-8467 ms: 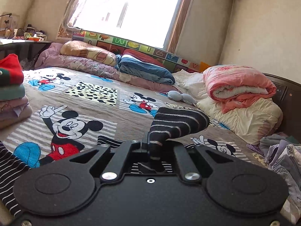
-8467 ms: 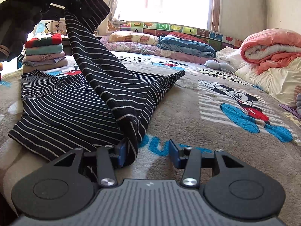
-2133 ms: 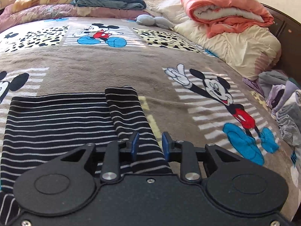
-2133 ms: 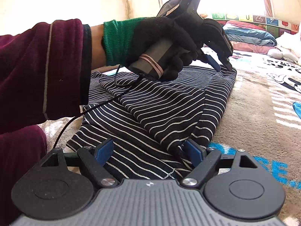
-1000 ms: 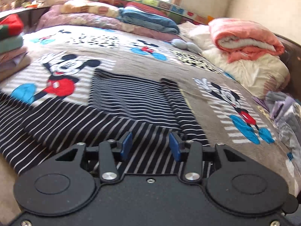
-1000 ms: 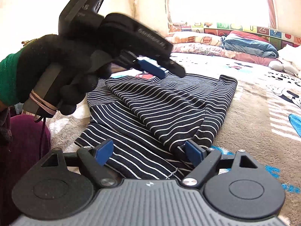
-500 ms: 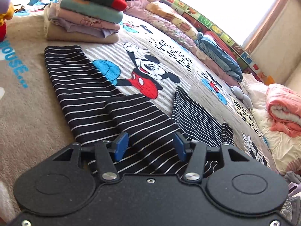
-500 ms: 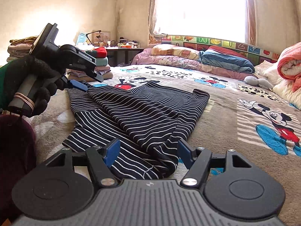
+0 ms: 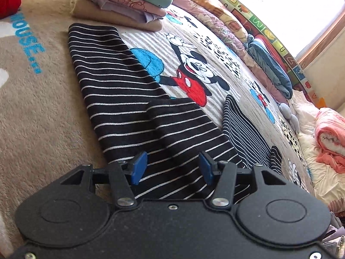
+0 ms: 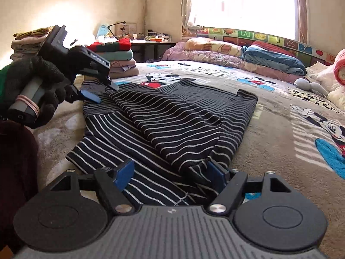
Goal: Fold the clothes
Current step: 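Open the left gripper and lift it off the garment, then grasp a striped garment edge with the left gripper and lift it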
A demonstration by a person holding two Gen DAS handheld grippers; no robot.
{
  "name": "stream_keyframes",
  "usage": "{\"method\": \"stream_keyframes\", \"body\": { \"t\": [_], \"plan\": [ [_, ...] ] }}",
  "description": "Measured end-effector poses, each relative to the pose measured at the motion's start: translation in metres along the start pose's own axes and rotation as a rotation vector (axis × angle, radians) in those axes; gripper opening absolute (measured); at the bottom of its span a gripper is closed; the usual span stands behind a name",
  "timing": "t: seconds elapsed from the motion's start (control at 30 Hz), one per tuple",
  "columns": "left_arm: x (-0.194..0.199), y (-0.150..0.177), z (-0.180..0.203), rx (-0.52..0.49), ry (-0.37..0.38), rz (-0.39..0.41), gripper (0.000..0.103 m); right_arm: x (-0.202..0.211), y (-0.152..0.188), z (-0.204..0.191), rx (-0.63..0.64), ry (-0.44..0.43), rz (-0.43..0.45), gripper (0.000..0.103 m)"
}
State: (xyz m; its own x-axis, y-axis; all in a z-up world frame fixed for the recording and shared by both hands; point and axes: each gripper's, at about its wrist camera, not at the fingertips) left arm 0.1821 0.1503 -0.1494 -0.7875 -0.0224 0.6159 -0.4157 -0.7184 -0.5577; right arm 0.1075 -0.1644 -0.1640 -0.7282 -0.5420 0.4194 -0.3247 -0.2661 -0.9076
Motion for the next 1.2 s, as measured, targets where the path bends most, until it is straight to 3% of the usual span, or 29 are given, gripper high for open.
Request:
{"method": "stream_keyframes", "body": {
  "t": [0.13,0.2,0.23,0.33,0.47,0.57,0.7,0.8,1.03,1.2],
  "plan": [
    [-0.001,-0.001,0.001,0.004,-0.002,0.005,0.051,0.013,-0.001,0.004,0.005,-0.010,0.060,0.075],
    [-0.001,-0.001,0.003,-0.004,-0.004,0.010,0.051,-0.001,0.006,0.008,-0.039,-0.069,-0.021,0.078],
    [0.000,-0.001,0.002,-0.006,-0.003,0.013,0.051,-0.011,0.011,0.009,-0.068,-0.114,-0.090,0.087],
    [0.002,-0.004,-0.003,0.022,0.010,0.029,0.050,-0.009,0.009,-0.001,-0.008,-0.098,-0.072,0.086],
    [0.000,-0.008,-0.012,0.056,0.030,0.035,0.045,0.005,0.000,0.007,-0.065,-0.094,0.010,0.083],
    [-0.004,-0.010,-0.013,0.059,0.046,0.044,0.041,0.005,0.000,0.010,-0.070,-0.080,0.004,0.083],
    [-0.014,-0.013,-0.009,0.040,0.048,0.056,0.030,0.002,0.003,0.006,-0.057,-0.091,-0.013,0.083],
    [-0.016,-0.015,-0.004,0.009,0.081,0.071,0.001,0.002,0.003,0.002,-0.043,-0.091,-0.012,0.083],
    [0.013,-0.015,0.036,-0.162,0.207,0.180,0.001,-0.001,0.003,0.001,-0.048,-0.085,-0.006,0.083],
    [0.014,-0.018,0.068,-0.191,0.276,0.172,0.001,-0.004,0.003,-0.002,-0.040,-0.098,-0.024,0.083]
  ]
}}
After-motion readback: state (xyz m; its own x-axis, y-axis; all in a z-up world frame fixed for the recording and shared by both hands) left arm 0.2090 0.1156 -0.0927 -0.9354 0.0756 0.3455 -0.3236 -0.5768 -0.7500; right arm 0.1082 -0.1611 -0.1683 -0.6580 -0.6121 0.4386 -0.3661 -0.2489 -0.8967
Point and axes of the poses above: each gripper's, at about its wrist camera, not at the fingertips, and x roughly against the way its jaws point, z to its right, y to its underside, and after that the axes turned 1 degree about y, right-handed
